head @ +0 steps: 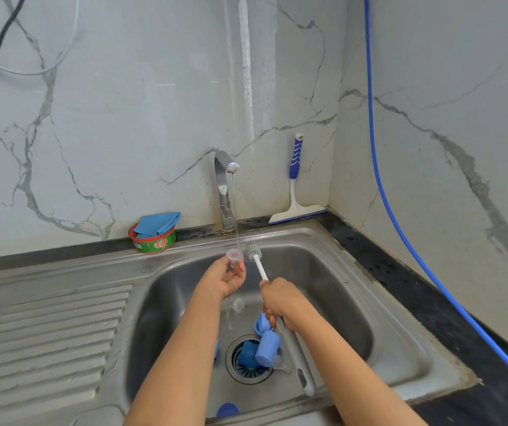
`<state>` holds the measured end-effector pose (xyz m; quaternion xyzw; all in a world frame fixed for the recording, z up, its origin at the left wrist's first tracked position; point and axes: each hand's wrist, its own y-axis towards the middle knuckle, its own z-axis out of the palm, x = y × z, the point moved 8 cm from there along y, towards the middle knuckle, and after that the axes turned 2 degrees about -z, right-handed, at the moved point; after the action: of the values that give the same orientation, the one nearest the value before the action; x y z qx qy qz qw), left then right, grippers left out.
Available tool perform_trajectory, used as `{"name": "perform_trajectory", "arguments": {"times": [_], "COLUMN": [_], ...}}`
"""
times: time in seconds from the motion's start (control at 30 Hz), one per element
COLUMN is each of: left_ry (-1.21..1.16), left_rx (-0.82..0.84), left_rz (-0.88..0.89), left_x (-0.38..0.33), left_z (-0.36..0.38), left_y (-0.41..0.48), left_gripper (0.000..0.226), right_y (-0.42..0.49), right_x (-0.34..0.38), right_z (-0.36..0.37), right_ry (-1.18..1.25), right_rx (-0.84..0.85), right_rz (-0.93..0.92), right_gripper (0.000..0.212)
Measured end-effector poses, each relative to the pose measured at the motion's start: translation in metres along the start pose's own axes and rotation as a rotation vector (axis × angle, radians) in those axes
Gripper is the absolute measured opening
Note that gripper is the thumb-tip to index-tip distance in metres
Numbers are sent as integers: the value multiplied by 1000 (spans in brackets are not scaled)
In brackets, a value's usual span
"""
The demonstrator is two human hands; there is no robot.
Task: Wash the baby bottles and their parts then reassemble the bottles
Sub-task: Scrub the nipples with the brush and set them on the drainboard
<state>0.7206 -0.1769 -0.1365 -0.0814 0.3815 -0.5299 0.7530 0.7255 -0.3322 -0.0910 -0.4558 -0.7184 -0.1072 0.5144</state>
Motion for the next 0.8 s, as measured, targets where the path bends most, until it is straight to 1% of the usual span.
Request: {"name": "perform_trajectory", "arguments": {"times": [0.07, 0.13, 0.23, 0.3, 0.43, 0.57, 0.67, 0.73, 0.8], "left_ry": [90, 214, 392, 557, 823, 934, 978, 1030, 1086], "left_rx": [-9, -38, -106, -160, -187, -199, -201, -207, -237], "left_rz": [4, 77, 289, 417, 601, 751, 853, 888, 875], "left_x": [0, -5, -20, -30, -48, -75, -100, -115, -127], "left_z": [3, 6, 9, 7, 4, -3, -14, -25, -39], "left_y": [-2, -4, -5, -8, -18, -41, -63, -76, -87], "left_gripper": [7, 6, 14, 15, 15, 16, 15, 18, 20], "right_y": [-1, -2, -2, -2, -5, -13, -19, -22, -23], "right_x": [1, 2, 4, 3, 3, 3, 6, 9, 11], "right_z": [-1, -3, -1, -1, 4, 18, 32, 36, 40], "right_ry": [1, 3, -45, -47, -92, -72, -109, -155, -167], "right_rx": [-5, -7, 18, 12, 53, 106, 135, 136, 137], "right_rz": [-5, -12, -38, -25, -21, 18, -17, -59, -74], "right_gripper": [27, 27, 28, 28, 27, 24, 29, 33, 34]}}
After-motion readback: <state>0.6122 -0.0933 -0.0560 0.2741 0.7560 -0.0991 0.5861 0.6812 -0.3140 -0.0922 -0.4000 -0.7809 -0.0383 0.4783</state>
